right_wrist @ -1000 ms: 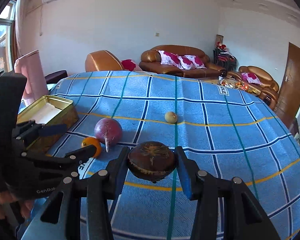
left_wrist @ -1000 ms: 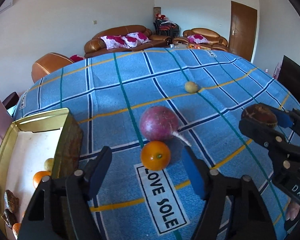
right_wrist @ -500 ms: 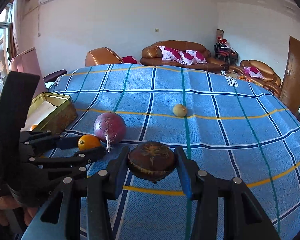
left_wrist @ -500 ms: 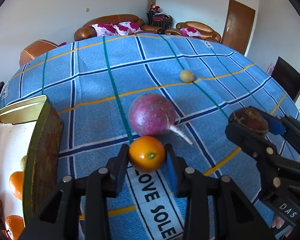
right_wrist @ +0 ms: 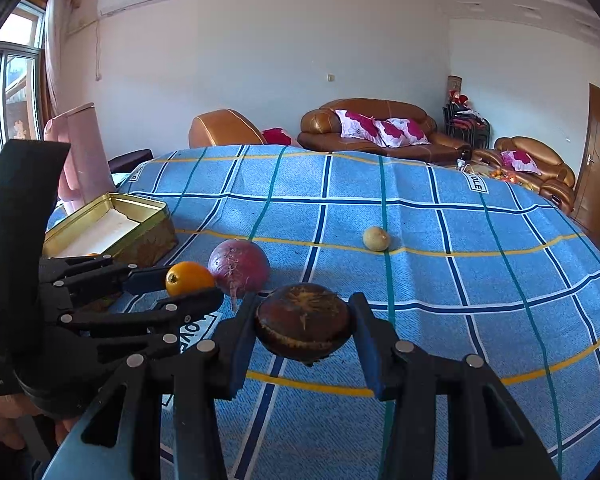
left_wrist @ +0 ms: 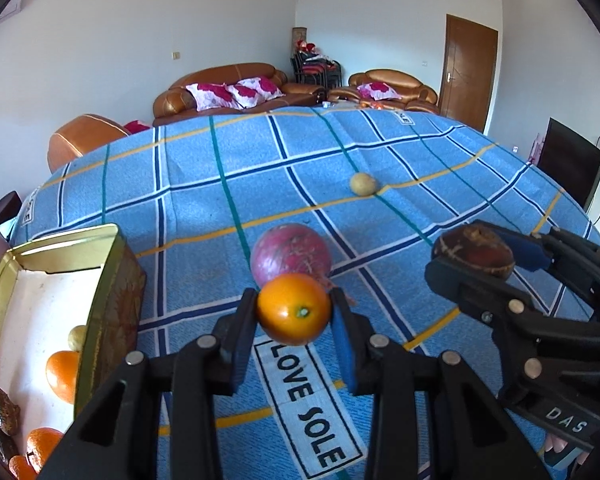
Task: Organize fruits
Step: 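Grasp a small orange with the left tool while the right tool lifts the mangosteen, then lift the orange in the left tool while the right tool carries the mangosteen toward the tray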
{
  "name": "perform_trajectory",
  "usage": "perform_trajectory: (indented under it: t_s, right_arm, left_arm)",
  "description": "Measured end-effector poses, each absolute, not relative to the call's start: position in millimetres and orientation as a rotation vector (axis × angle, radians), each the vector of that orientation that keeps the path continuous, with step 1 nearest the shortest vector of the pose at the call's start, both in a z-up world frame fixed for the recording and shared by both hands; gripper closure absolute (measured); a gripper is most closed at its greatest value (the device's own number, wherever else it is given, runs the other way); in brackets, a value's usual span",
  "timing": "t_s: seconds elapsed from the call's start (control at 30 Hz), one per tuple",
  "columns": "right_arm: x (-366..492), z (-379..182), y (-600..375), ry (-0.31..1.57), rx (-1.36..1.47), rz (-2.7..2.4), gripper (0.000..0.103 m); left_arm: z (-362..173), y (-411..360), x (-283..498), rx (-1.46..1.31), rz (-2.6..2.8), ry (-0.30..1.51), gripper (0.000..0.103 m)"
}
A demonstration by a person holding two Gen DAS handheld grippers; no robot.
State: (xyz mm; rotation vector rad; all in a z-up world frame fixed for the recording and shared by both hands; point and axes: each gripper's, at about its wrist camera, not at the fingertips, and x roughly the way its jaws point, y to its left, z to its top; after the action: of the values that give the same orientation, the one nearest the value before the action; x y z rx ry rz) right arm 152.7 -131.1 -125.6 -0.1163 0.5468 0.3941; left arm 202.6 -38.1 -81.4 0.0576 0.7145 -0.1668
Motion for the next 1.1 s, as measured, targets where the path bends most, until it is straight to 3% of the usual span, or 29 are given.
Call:
perform_trajectory:
  t_s: [1.1]
  right_arm:
    - [128.3, -114.0, -134.0, 0.417, -0.122, 0.452, 0.055]
  left_arm:
    - [-58.5, -27.6, 166.1, 0.015, -0.176, 0.492, 0.066]
